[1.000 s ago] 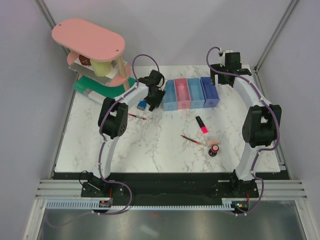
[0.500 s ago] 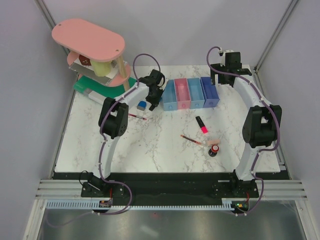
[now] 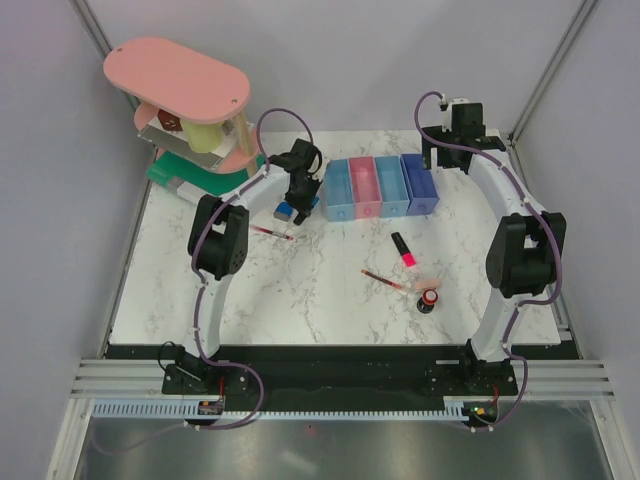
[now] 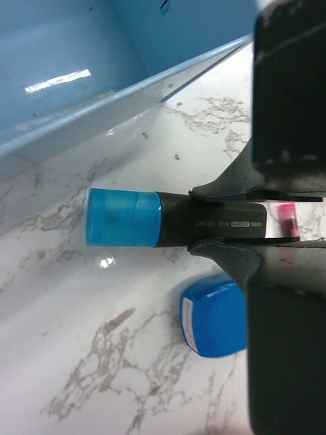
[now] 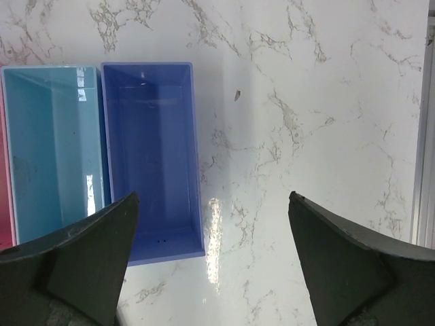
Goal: Sort the stationery into containers
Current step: Pick up the pen from the center of the board, then place the pen in the storage box, then move the storage box to the center of the board.
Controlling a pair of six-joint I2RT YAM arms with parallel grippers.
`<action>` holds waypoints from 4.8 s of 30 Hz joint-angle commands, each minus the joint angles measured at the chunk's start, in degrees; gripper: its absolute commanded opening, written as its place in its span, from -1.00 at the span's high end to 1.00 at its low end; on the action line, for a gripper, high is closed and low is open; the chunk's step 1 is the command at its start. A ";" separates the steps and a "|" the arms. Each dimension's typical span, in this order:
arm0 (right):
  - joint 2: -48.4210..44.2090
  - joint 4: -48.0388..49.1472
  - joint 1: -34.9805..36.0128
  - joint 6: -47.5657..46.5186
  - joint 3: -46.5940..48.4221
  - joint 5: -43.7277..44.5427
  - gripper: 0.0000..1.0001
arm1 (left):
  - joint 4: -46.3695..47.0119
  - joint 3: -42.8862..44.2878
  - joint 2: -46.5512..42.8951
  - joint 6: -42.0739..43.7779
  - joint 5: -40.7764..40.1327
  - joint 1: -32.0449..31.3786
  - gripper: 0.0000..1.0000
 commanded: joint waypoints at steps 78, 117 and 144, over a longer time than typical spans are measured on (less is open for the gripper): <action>14.31 3.22 -0.72 0.07 4.64 8.50 -0.96 | 6.43 -1.23 -12.48 -5.01 10.11 3.65 -0.04; 16.41 3.92 10.18 -0.55 3.85 8.23 -0.96 | 9.24 8.08 1.23 -5.10 5.10 0.05 0.02; 8.25 2.52 14.93 -2.57 -0.98 6.83 -0.96 | 6.43 6.49 -2.81 -2.90 2.81 -2.59 0.01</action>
